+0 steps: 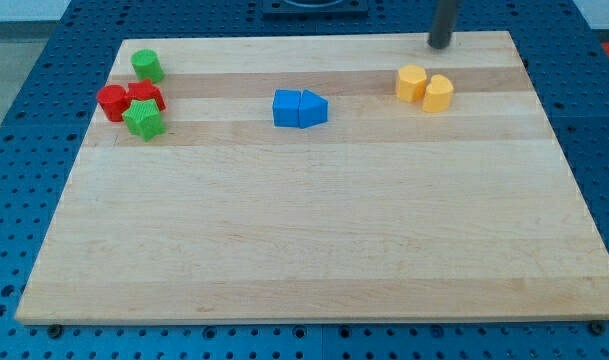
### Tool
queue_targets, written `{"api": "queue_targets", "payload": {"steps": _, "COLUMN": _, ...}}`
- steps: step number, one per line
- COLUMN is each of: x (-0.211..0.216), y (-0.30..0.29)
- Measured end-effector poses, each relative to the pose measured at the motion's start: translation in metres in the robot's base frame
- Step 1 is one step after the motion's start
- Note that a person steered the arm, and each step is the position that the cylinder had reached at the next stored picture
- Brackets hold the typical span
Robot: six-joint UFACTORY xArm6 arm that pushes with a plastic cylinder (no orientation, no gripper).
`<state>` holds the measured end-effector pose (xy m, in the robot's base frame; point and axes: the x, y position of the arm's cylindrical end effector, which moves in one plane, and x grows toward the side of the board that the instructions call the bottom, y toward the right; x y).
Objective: Move the yellow heart to the top left of the blue triangle
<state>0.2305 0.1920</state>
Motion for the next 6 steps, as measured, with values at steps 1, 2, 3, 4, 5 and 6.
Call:
{"api": "queue_targets", "payload": {"steps": 1, "x": 0.020, "y": -0.001}}
{"api": "queue_targets", "payload": {"steps": 2, "x": 0.024, "y": 0.004}}
{"api": "queue_targets", "payload": {"steps": 3, "x": 0.045, "y": 0.059}}
{"api": "queue_targets", "payload": {"steps": 4, "x": 0.111, "y": 0.069}}
{"api": "queue_targets", "payload": {"steps": 5, "x": 0.130, "y": 0.018}}
{"api": "queue_targets", "payload": {"steps": 6, "x": 0.130, "y": -0.049}}
